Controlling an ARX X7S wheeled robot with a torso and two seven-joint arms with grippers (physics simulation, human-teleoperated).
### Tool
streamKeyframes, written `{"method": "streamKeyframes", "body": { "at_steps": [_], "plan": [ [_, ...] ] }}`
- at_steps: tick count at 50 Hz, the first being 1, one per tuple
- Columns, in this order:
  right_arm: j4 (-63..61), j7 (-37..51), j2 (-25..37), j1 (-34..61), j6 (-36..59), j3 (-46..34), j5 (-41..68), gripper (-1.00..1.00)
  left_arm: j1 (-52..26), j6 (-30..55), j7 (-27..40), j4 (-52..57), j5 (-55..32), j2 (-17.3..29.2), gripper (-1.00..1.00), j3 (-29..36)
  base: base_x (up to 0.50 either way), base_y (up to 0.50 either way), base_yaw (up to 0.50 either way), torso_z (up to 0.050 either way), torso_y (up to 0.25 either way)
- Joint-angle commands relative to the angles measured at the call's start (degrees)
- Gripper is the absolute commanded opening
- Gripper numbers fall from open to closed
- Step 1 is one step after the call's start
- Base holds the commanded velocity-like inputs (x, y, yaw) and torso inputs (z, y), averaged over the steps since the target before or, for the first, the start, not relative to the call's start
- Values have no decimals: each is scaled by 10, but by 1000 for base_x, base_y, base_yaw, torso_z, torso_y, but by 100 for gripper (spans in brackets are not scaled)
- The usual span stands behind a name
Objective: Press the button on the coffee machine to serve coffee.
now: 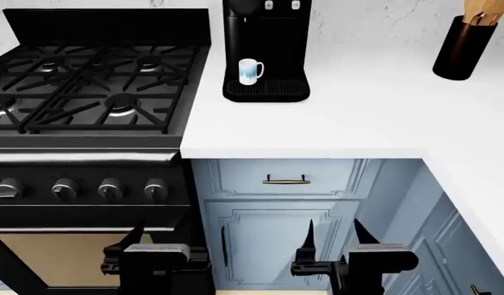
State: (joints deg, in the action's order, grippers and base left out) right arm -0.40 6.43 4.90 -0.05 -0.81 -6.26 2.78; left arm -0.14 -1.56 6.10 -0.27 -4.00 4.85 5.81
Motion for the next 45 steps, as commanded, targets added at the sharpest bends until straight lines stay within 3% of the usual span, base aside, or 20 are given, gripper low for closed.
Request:
{"method": "streamKeyframes", "body": {
  "at_steps": [1,25,39,41,45],
  "plan": [
    [0,11,8,2,0,-10,5,100,-1,-5,9,-3,-7,8,100,8,0,0,0,50,0],
    [4,25,20,6,0,-26,16,100,-2,-8,21,0,-26,20,100,22,0,0,0,50,0],
    [-12,25,21,6,6,-23,49,100,6,-7,15,21,-60,27,100,21,0,0,0,0,0],
    [-35,27,24,16,50,-29,51,100,5,18,22,39,-62,31,100,20,0,0,0,0,0],
    [-118,33,26,66,181,-36,77,100,-26,184,46,147,-71,44,100,33,0,0,0,0,0]
  ]
}}
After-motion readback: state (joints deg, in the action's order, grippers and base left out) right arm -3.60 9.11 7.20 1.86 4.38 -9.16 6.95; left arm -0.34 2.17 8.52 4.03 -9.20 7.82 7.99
